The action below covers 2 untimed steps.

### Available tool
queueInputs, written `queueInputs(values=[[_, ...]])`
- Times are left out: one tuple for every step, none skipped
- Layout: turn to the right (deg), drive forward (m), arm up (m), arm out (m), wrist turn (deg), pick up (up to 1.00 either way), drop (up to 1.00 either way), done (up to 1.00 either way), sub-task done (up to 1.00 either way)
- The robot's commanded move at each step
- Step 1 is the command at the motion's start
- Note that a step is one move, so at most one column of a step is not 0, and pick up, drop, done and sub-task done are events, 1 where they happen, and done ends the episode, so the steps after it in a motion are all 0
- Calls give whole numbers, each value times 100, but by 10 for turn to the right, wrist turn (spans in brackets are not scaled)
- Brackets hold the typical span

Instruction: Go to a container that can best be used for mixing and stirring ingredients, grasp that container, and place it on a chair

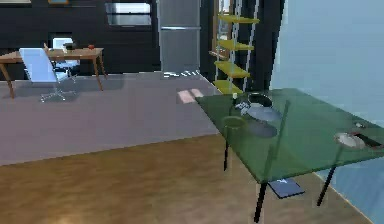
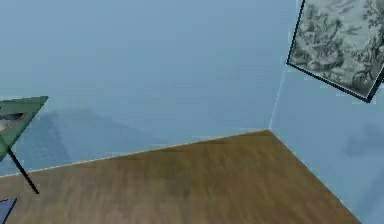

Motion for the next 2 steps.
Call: queueInputs(values=[[-150, 0, 0, 0, 0, 0, 0, 0, 0], [-30, 0, 0, 0, 0, 0, 0, 0, 0]])
